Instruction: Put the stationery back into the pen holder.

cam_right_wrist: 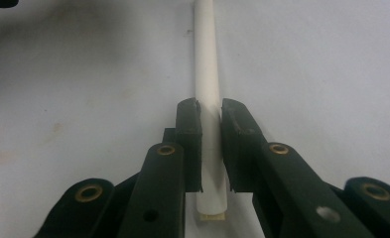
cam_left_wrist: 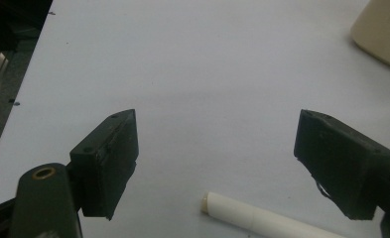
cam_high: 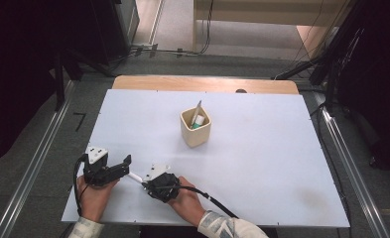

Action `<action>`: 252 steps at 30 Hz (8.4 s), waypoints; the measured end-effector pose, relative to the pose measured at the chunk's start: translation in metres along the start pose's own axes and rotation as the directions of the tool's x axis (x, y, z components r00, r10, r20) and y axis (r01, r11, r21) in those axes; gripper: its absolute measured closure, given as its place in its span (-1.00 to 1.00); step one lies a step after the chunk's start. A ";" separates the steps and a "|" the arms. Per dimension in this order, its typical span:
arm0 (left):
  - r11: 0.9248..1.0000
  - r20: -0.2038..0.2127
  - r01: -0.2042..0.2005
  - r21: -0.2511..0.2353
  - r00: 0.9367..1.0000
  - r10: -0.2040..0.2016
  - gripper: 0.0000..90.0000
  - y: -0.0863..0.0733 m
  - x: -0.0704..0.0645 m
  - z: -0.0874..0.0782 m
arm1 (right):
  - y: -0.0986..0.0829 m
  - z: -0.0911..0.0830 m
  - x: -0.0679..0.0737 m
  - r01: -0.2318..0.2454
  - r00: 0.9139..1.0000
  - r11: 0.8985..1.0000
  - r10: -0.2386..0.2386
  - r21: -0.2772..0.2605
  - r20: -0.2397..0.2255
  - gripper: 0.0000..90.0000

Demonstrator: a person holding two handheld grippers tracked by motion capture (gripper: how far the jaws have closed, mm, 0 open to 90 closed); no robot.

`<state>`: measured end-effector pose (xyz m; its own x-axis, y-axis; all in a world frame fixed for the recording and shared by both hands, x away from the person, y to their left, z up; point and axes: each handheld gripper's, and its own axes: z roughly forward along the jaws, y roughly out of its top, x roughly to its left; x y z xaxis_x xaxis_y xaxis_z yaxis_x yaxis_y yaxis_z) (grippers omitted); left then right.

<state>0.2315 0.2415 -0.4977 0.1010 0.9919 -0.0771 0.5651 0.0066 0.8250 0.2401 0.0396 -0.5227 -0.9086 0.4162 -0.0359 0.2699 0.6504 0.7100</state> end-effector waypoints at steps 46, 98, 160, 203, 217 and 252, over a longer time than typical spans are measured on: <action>1.000 -0.001 0.000 -0.006 1.000 0.000 -0.60 0.000 -0.001 0.000 | 0.009 -0.066 -0.075 -0.125 0.977 0.982 0.147 -0.143 0.155 0.72; 1.000 0.004 0.001 0.001 1.000 -0.001 -0.60 -0.001 -0.001 0.002 | 0.038 -0.112 -0.153 -0.233 0.913 0.937 0.303 -0.260 0.272 0.71; 1.000 0.015 -0.007 0.015 1.000 0.007 -0.60 -0.001 -0.002 0.003 | 0.033 -0.093 -0.177 -0.297 0.914 0.941 0.329 -0.161 0.238 -0.13; 1.000 0.016 -0.010 0.018 1.000 0.010 -0.60 -0.001 -0.004 0.005 | -0.018 -0.134 -0.181 -0.319 0.906 0.929 0.356 -0.186 0.228 -0.51; 1.000 0.018 -0.015 0.023 1.000 0.015 -0.60 -0.001 -0.004 0.005 | -0.038 -0.131 -0.181 -0.342 0.893 0.926 0.373 -0.157 0.254 -0.53; 1.000 0.017 -0.020 0.020 1.000 0.020 -0.60 -0.001 -0.006 0.005 | -0.087 -0.157 -0.184 -0.383 0.860 0.913 0.407 -0.137 0.307 -0.53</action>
<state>0.2343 0.2351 -0.5013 0.1260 0.9895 -0.0701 0.5790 -0.0160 0.8152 0.3340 -0.1935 -0.4667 -0.5739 0.8178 0.0423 0.5513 0.3477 0.7584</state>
